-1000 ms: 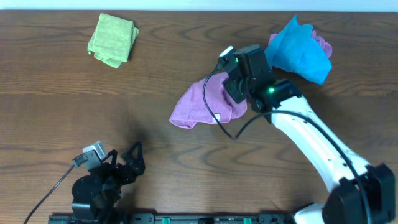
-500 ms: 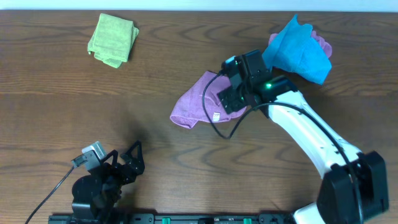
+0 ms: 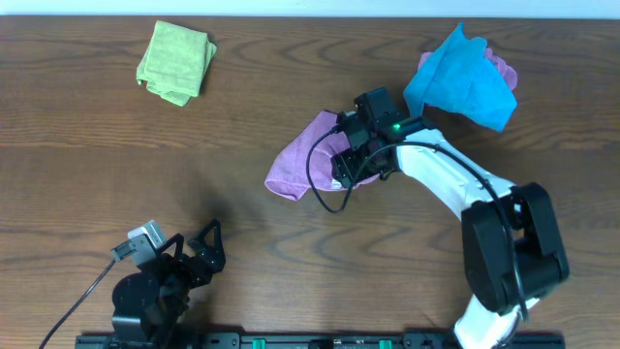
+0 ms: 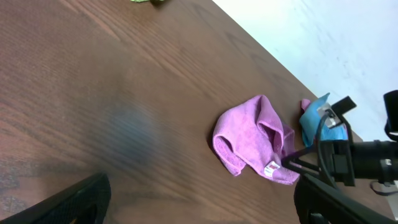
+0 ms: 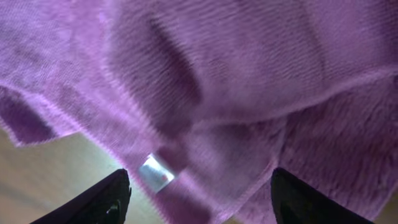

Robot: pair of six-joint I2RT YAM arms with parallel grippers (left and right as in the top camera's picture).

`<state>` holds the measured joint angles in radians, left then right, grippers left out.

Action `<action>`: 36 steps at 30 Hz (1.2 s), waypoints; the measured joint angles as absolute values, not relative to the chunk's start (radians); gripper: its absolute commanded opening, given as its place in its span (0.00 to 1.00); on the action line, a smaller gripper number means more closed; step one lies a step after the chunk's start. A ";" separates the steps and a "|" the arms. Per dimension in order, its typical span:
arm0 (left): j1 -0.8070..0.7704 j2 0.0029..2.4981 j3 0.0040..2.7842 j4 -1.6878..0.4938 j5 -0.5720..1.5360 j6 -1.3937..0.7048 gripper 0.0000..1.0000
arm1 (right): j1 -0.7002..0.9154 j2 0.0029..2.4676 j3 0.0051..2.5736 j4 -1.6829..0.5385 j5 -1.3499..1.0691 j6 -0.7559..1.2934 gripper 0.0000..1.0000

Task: Fold the cloth

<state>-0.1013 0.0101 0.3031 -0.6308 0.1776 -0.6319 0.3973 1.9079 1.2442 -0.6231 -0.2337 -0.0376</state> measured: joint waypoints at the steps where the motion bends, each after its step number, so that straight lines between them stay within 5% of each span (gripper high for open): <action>1: -0.101 0.010 0.303 -0.631 0.178 -0.632 0.96 | 0.396 1.917 1.244 -0.617 -0.233 -0.038 0.70; 5: -0.101 0.010 0.303 -0.631 0.178 -0.632 0.96 | 0.383 1.958 1.244 -0.609 -0.231 -0.040 0.60; 10: -0.101 0.010 0.303 -0.631 0.178 -0.632 0.95 | 0.372 1.976 1.245 -0.608 -0.229 -0.042 0.12; 12: -0.101 0.010 0.303 -0.631 0.177 -0.632 0.95 | 0.371 1.977 1.245 -0.610 -0.231 -0.049 0.01; 28: -0.101 0.010 0.303 -0.631 0.185 -0.632 0.95 | 0.404 1.707 1.244 -0.694 -0.308 -0.044 0.01; 36: -0.101 0.010 0.303 -0.631 0.220 -0.633 0.95 | 0.477 1.636 1.243 -0.536 -0.366 -0.029 0.01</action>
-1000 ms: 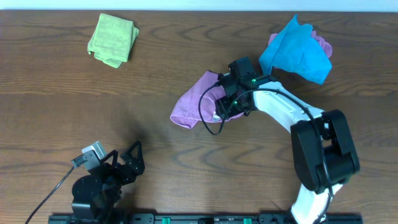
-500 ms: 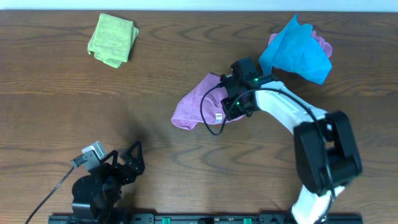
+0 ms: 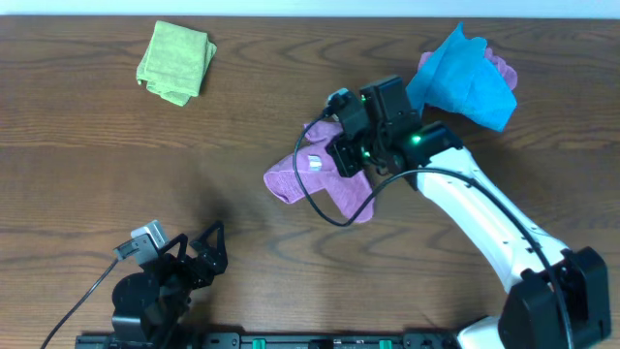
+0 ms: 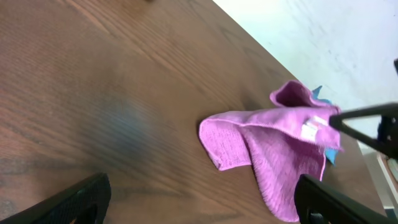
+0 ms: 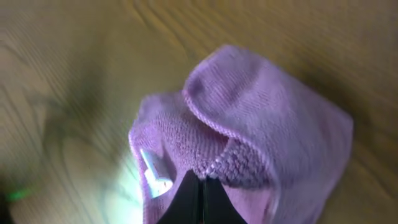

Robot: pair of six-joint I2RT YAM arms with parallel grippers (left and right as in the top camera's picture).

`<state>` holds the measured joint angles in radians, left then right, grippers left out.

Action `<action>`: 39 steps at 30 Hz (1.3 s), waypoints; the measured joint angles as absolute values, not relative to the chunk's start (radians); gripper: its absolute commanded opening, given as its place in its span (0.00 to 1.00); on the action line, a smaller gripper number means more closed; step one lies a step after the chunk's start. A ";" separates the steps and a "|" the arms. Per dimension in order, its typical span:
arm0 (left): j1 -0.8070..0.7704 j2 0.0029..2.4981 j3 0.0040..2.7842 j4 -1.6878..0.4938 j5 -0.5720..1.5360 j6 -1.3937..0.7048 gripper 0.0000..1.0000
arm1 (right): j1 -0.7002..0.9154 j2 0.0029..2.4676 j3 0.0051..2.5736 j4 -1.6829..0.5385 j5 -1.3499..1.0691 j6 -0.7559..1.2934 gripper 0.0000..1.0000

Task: Fold the cloth

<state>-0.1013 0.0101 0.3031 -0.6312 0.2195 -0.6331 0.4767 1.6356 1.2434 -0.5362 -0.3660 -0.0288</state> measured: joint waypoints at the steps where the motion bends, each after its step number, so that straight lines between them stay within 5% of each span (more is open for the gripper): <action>1: -0.101 0.010 0.303 -0.631 0.222 -0.633 0.95 | 0.486 1.638 1.243 -0.495 -0.367 -0.027 0.01; 15: -0.101 0.010 0.302 -0.631 0.230 -0.670 0.96 | 0.529 1.975 1.245 0.046 -0.136 -0.006 0.03; 17: -0.101 0.010 0.302 -0.631 0.231 -0.673 0.95 | 0.527 2.023 1.244 0.068 -0.063 -0.008 0.16; 20: -0.101 0.010 0.302 -0.631 0.230 -0.677 0.95 | 0.520 2.055 1.245 0.091 0.062 -0.007 0.49; 27: -0.101 0.010 0.302 -0.631 0.231 -0.704 0.96 | 0.485 2.010 1.255 -0.014 0.175 -0.007 0.68; 39: -0.101 0.075 0.310 -0.631 0.331 -0.760 0.96 | 0.396 1.665 1.278 -0.495 -0.005 0.123 0.82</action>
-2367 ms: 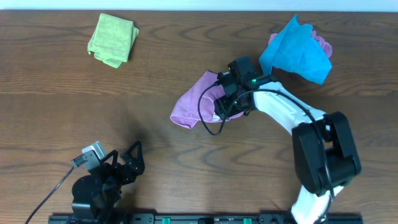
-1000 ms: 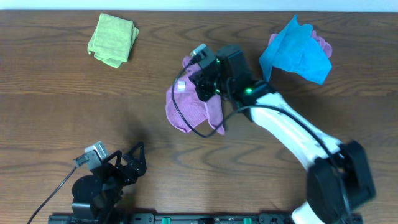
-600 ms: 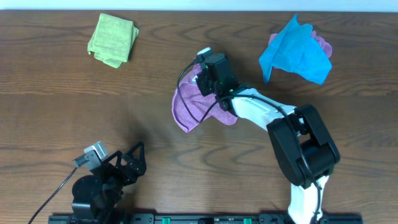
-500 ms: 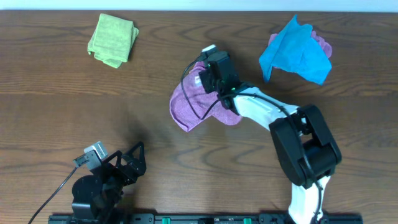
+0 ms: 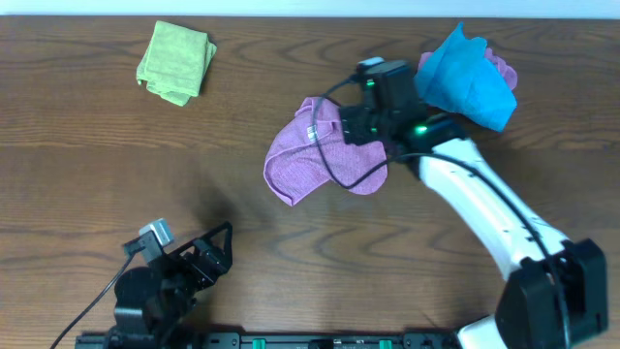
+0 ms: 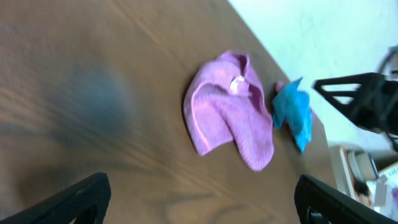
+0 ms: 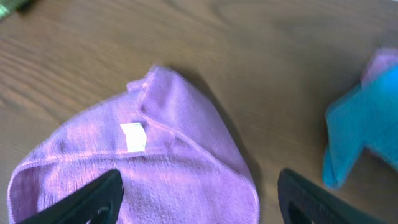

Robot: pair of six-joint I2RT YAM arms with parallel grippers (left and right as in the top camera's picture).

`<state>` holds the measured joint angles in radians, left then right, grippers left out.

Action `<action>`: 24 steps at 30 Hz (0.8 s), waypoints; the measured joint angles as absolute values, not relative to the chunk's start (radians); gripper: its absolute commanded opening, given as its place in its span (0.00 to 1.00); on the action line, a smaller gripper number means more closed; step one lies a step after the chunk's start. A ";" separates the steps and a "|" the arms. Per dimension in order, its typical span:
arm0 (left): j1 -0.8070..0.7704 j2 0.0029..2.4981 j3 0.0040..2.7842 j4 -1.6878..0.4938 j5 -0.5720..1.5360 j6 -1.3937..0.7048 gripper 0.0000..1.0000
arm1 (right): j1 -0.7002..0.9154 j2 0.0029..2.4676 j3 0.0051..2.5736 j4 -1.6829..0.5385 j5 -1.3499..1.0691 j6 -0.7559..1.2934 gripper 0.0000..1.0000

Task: Fold the cloth
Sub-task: 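Reach the left gripper to the pink cloth's left corner and grasp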

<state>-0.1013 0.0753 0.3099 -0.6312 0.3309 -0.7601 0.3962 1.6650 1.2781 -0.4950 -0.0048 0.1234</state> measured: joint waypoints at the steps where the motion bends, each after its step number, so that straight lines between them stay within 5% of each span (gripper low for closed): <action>1: -0.101 0.109 0.322 -0.632 0.342 -0.760 0.96 | 0.372 1.659 1.278 -0.535 -0.041 0.134 0.83; 13: -0.101 0.759 0.710 -0.747 0.482 -0.752 0.96 | 0.212 1.657 1.263 -0.725 -0.299 0.149 0.87; 24: -0.117 1.209 0.735 -0.616 0.722 -0.731 0.96 | 0.169 1.657 1.211 -0.732 -0.369 0.149 0.89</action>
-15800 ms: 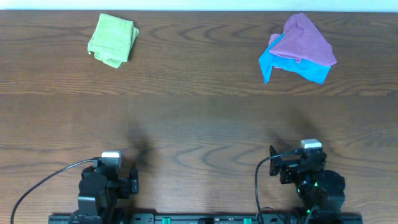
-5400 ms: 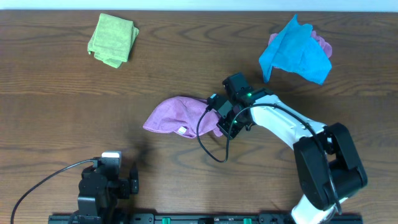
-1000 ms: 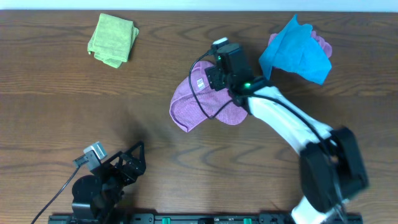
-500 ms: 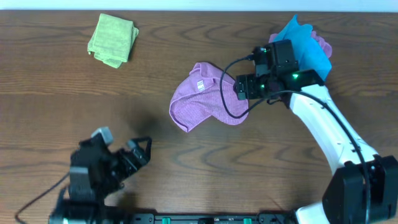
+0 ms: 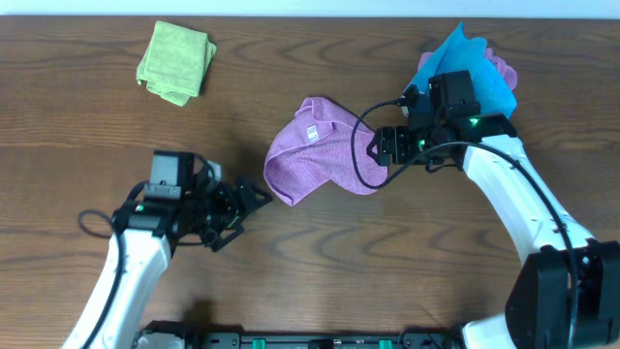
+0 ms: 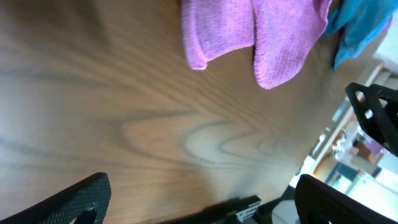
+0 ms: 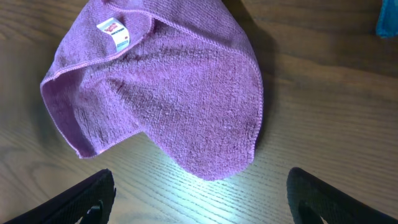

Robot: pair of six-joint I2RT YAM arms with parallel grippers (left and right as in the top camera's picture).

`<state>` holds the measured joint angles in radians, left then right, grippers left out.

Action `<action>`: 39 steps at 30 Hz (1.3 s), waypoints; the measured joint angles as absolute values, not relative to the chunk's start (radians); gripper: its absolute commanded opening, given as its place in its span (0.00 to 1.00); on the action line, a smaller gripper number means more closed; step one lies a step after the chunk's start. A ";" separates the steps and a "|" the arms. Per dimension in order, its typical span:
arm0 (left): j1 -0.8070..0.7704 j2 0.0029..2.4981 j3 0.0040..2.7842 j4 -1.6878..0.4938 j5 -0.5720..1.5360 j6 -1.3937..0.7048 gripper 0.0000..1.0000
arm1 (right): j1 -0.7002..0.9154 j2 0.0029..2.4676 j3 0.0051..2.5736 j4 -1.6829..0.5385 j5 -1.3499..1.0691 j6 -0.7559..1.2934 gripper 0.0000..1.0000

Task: Fold the cloth
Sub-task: 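Reach the left gripper to the pink cloth's left corner and grasp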

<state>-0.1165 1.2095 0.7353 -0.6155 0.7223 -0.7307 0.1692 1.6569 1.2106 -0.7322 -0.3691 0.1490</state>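
Observation:
The purple cloth (image 5: 325,145) lies loosely crumpled mid-table, part of it doubled over, with its white tag (image 5: 313,132) facing up. It fills the upper part of the right wrist view (image 7: 168,93) and shows at the top of the left wrist view (image 6: 249,31). My right gripper (image 5: 381,155) hovers open at the cloth's right edge, its fingers (image 7: 74,199) wide apart over bare wood. My left gripper (image 5: 244,204) is open just left of the cloth's lower left corner and holds nothing.
A folded green cloth (image 5: 176,61) sits at the far left. A blue cloth (image 5: 470,73) lies over a pink one (image 5: 502,68) at the far right, close behind the right arm. Bare wood lies in front of the purple cloth.
The left arm has come out from its rest near the front edge to just left of the cloth. The right gripper went from above the cloth's far side to its right edge.
First my right gripper stood open right over the bunched purple cloth. Then it was shut on the cloth's edge, holding it up. Later the cloth lay let go and wider, the gripper open above. Now both open grippers flank it.

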 measured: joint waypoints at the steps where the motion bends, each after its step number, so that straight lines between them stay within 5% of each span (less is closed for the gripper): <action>1: -0.124 1.234 0.735 -0.591 0.727 -0.728 0.96 | 0.168 1.657 1.209 -0.732 -0.371 0.149 0.89; 26: -0.265 1.667 0.740 -0.139 0.735 -0.834 1.00 | 0.168 1.656 1.207 -0.731 -0.434 0.162 0.89; 31: -0.277 1.705 0.749 -0.078 0.724 -0.882 0.75 | 0.168 1.656 1.207 -0.754 -0.437 0.168 0.89; 33: -0.279 1.716 0.749 -0.054 0.702 -0.887 0.57 | 0.168 1.656 1.206 -0.769 -0.438 0.169 0.89; 39: -0.284 1.730 0.750 -0.030 0.651 -0.898 0.41 | 0.168 1.656 1.206 -0.783 -0.438 0.170 0.90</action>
<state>-0.2844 1.7302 0.7498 -0.0299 0.6510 -0.8982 0.1677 1.6558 1.2060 -0.7830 -0.4381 0.1696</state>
